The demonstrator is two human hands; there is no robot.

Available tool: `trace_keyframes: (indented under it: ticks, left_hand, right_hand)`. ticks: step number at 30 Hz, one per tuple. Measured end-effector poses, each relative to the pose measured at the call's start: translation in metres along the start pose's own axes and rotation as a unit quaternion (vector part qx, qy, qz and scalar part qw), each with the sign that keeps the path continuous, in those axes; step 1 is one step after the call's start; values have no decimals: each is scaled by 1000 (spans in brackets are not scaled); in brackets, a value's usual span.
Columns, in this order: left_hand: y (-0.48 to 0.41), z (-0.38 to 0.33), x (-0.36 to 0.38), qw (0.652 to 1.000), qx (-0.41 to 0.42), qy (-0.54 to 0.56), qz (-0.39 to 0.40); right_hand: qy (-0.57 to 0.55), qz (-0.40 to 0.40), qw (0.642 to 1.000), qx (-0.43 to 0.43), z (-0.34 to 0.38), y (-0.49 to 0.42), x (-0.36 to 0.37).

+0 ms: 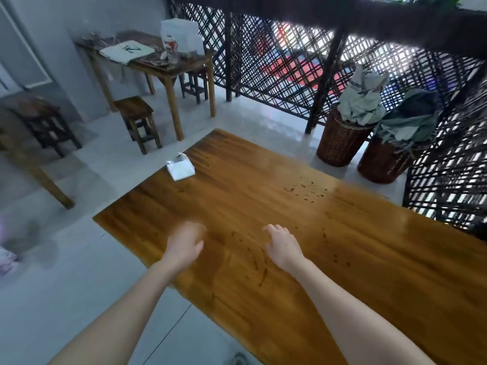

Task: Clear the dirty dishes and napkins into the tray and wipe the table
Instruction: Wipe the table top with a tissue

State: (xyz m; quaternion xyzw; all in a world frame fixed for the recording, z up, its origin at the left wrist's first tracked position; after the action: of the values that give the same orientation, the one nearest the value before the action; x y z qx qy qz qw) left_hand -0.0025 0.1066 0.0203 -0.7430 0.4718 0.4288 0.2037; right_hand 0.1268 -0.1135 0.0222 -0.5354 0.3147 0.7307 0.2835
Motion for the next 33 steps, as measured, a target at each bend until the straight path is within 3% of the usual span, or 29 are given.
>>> trace_keyframes:
  ticks: [16, 33]
  left_hand:
    - [-105, 80, -40, 1000, -17, 22, 8]
    - [-277, 250, -149, 995, 8, -22, 101]
  right_hand:
    - [10, 21, 999, 42, 42, -118, 19]
    - [7, -35, 991, 132, 221, -293, 45]
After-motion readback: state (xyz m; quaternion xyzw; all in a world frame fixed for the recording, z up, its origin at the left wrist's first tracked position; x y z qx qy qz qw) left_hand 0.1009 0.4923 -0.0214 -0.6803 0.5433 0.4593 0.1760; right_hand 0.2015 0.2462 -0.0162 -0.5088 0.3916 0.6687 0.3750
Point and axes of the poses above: each hand's wrist, its own y-axis away from the middle knuckle, its own x-axis out of the palm, z = x × y, the point moved 4 cm from there along -y, towards the middle knuckle, and after that the axes turned 10 degrees about y, right-handed, at the moved point
